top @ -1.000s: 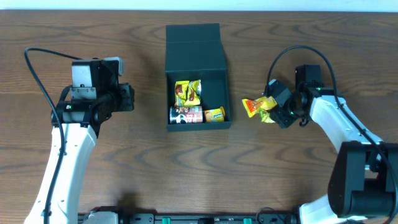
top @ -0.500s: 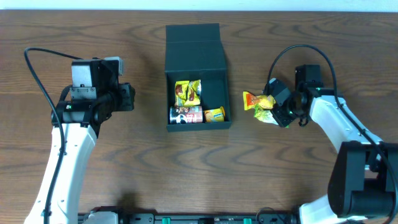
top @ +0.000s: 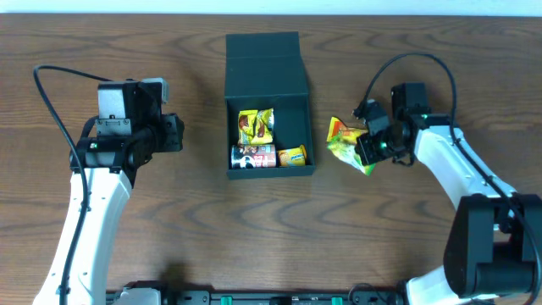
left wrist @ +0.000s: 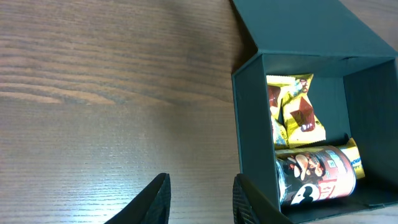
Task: Pack container
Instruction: 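Carry the green wafer packet toward the box opening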
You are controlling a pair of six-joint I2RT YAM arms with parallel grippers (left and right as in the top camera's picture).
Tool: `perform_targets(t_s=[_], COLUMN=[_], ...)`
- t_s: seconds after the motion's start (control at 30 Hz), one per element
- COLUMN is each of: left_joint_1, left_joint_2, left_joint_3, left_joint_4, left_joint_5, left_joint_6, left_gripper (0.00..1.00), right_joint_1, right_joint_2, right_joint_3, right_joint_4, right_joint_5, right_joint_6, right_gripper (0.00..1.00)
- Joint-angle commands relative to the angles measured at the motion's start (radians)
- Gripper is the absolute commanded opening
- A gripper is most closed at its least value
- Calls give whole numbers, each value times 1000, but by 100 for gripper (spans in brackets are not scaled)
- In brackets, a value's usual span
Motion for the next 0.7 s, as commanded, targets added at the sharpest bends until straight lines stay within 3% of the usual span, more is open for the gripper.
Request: perform_targets(t_s=[0.0,0.23,0.53,0.67], left_joint_1=[4,4,4,4], left_joint_2=[5,5,5,5], left_joint_3=[6,6,6,6], left_joint_4=[-10,-12,-27,-48], left_joint_5=[4,4,4,4], left_joint_6=[-2,-10,-65,-65], left_gripper=[34,34,33,33], right_joint_1=[5,55,383,430], right_joint_2=[-58,-149,-152,-113], right_joint_3=[61,169,257,257], right_joint_4=[-3,-2,82,82], right_joint_5=[-54,-63,362,433], right_joint_6=[142,437,841,871], right_gripper=[2,2,2,2])
